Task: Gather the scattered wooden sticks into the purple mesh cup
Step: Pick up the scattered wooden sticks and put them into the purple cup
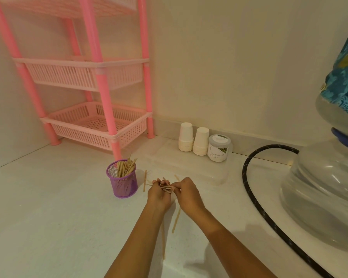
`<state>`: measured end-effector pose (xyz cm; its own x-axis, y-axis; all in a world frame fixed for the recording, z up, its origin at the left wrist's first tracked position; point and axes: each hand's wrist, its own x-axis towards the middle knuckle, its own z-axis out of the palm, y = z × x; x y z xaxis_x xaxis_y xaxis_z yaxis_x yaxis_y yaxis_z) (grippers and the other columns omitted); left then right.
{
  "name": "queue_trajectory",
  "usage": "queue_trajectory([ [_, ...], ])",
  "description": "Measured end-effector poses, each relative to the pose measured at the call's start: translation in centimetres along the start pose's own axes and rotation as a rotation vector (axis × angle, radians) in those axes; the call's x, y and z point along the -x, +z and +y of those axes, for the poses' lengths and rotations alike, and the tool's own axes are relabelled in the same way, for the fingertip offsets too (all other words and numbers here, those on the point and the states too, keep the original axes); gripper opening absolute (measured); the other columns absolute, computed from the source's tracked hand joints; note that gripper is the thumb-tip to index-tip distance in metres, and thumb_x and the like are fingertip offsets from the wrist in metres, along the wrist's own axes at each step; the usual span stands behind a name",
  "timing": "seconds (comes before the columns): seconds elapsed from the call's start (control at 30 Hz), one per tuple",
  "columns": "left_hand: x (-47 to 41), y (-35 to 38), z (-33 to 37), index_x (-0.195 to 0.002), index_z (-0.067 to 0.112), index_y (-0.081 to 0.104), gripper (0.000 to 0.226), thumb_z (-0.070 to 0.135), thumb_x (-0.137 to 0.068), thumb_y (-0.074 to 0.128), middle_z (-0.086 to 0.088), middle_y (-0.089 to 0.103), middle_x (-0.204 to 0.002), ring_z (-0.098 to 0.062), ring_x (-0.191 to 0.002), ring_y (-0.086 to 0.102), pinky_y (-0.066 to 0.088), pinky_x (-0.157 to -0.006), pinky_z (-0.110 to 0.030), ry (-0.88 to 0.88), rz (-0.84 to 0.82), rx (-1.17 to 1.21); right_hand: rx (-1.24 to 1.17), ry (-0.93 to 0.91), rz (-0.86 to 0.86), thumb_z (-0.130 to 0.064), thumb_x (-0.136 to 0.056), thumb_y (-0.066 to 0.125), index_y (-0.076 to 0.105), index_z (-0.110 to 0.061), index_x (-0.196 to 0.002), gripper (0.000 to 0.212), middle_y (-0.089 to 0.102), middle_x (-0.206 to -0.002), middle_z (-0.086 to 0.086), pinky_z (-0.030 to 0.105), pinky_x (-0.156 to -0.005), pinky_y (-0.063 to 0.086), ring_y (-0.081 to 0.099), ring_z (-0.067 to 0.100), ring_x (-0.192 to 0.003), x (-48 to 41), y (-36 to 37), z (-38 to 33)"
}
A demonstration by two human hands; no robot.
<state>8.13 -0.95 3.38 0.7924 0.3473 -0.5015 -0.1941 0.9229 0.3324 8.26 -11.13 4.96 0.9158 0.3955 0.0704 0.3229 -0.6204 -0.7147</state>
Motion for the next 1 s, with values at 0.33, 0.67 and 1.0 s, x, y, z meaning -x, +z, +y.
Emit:
queue_trajectory([
  [0.33,0.4,-0.1,-0.8,-0.121,0.007,0.045,0.029,0.019,-0.105,0.024,-0.014,0.056,-0.107,-0.028,-0.114,0.054,0.042,-0.093,-0.035,0.045,-0.054,-0.113,-0.079,0.052,0.123,-0.005,-0.089,0.056,0.072,-0.013,-0.105,0.025,0.073,-0.104,0.008,0.019,-0.079,0.048,0.067,0.018,-0.092,-0.1,0.3,0.0],
  [0.67,0.0,-0.5,-1.1,-0.14,0.0,0.031,0.039,0.014,-0.105,0.02,-0.023,0.043,-0.142,-0.035,-0.132,0.044,0.039,-0.099,-0.035,0.12,-0.071,-0.185,0.011,0.028,0.061,-0.002,-0.092,0.048,0.069,-0.01,-0.112,0.031,0.068,-0.116,0.008,0.024,-0.09,0.047,0.063,0.02,-0.106,-0.1,0.4,1.5],
  [1.0,0.2,-0.9,-1.2,-0.136,-0.001,0.038,0.039,0.016,-0.105,0.022,-0.024,0.05,-0.136,-0.036,-0.127,0.049,0.04,-0.104,-0.037,0.143,-0.13,-0.379,0.114,-0.029,0.194,-0.01,-0.091,0.056,0.07,-0.016,-0.11,0.024,0.071,-0.103,0.007,0.03,-0.083,0.053,0.066,0.021,-0.095,-0.7,-1.3,1.2],
])
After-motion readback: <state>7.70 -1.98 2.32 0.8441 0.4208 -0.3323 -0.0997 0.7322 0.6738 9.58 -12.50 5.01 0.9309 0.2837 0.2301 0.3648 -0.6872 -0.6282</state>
